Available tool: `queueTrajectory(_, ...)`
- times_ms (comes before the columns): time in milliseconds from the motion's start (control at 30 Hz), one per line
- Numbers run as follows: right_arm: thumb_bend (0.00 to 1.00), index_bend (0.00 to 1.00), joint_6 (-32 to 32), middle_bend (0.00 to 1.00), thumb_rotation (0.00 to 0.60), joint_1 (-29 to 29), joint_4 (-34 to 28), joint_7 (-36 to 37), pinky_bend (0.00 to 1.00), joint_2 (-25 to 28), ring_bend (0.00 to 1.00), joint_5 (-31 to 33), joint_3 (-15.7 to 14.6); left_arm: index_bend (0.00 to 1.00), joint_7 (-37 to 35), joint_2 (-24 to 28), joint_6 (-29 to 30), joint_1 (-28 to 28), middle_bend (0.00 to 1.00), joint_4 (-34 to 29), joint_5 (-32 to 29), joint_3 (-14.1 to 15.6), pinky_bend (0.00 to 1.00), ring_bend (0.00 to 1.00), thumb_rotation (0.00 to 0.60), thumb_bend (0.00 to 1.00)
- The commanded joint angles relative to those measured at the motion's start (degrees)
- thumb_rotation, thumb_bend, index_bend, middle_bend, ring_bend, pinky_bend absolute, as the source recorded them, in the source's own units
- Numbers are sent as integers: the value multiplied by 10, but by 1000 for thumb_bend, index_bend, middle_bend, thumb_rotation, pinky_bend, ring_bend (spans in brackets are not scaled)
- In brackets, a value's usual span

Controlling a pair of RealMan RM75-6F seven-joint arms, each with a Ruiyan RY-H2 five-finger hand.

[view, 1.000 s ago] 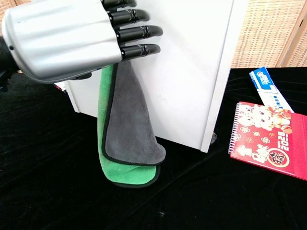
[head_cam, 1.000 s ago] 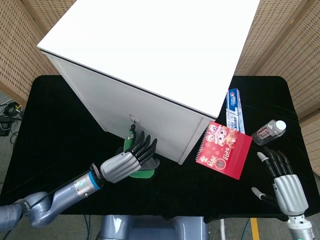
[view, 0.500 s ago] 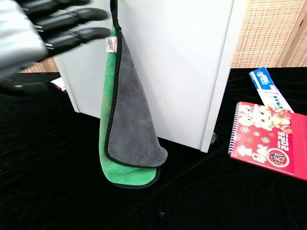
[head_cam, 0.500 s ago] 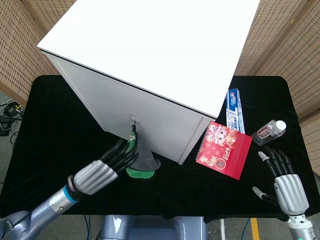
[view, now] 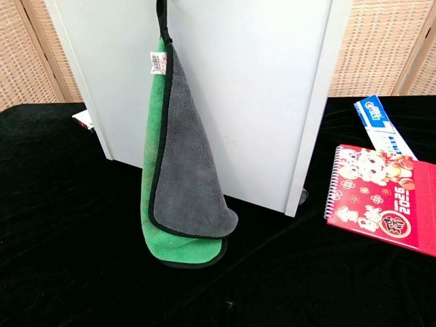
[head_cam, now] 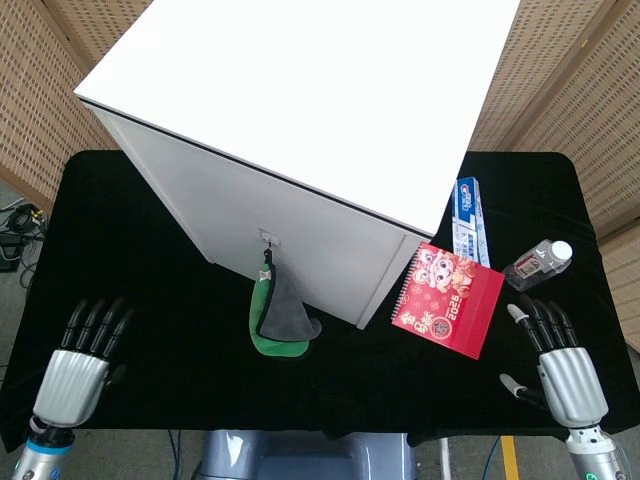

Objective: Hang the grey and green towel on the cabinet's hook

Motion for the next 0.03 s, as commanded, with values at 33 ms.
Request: queueTrajectory(33, 117, 94, -3, 0, 600, 1, 1, 0, 0, 0, 0, 0, -1, 1, -34, -6, 6, 16, 0, -10, -20, 1, 0, 0, 600, 0)
